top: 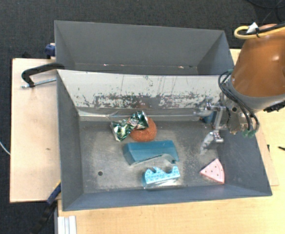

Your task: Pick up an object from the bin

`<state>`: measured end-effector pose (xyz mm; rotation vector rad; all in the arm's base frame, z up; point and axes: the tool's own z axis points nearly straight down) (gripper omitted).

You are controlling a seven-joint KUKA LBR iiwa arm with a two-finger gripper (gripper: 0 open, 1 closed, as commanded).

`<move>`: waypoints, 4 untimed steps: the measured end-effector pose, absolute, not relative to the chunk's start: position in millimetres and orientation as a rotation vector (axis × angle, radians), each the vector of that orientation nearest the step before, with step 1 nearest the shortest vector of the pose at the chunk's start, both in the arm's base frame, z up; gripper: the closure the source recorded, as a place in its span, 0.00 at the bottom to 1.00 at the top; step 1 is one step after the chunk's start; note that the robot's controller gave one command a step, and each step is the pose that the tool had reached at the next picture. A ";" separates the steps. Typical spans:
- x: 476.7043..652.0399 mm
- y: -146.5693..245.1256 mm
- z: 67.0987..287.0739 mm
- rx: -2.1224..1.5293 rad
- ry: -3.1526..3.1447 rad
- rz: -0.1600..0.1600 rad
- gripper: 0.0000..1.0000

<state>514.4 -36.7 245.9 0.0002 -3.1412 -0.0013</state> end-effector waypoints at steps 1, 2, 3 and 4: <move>524.7 2.2 174.3 -0.201 -3.139 -0.003 0.00; 548.9 36.6 160.1 0.067 -3.146 -0.002 0.00; 544.5 51.0 152.2 -0.108 -3.141 -0.002 0.00; 541.2 62.1 97.7 -0.082 -3.142 -0.001 0.00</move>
Offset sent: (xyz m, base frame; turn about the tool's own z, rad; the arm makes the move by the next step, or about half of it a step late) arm 0.0445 0.0867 -0.0859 -0.1007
